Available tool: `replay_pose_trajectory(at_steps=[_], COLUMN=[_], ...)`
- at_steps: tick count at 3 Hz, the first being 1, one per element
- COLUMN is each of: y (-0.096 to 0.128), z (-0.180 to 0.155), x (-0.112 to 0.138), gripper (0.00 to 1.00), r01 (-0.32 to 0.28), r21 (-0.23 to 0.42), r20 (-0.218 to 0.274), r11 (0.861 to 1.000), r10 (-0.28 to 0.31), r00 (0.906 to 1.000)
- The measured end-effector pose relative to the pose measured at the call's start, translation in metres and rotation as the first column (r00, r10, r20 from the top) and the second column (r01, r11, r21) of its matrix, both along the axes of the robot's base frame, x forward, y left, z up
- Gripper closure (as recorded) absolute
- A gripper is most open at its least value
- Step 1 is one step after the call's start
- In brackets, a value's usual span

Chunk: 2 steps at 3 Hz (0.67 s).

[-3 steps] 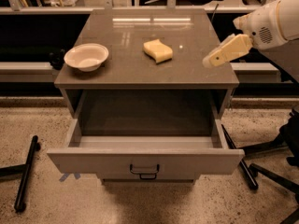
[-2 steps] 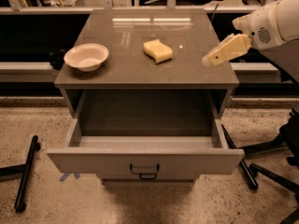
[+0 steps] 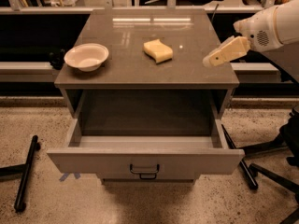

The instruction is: Place sponge into top drawer

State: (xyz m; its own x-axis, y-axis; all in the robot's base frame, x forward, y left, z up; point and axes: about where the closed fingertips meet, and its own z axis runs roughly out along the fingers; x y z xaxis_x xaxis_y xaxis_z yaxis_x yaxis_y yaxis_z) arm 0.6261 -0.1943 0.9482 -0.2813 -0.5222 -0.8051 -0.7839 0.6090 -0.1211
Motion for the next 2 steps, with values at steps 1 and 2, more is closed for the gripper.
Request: replay_pose_trajectory(at_steps=[1,2], y=[-0.014,-0.018], z=[-0.018,-0.035], x=[0.028,0.058], gripper=[0.0,0.0], r01=[0.032,0.046], r21=[0.022,0.055], r20=[0.009,0.011], r11=[0.999,0.997], r10=[-0.032,-0.047], r00=[0.9994,0.9988])
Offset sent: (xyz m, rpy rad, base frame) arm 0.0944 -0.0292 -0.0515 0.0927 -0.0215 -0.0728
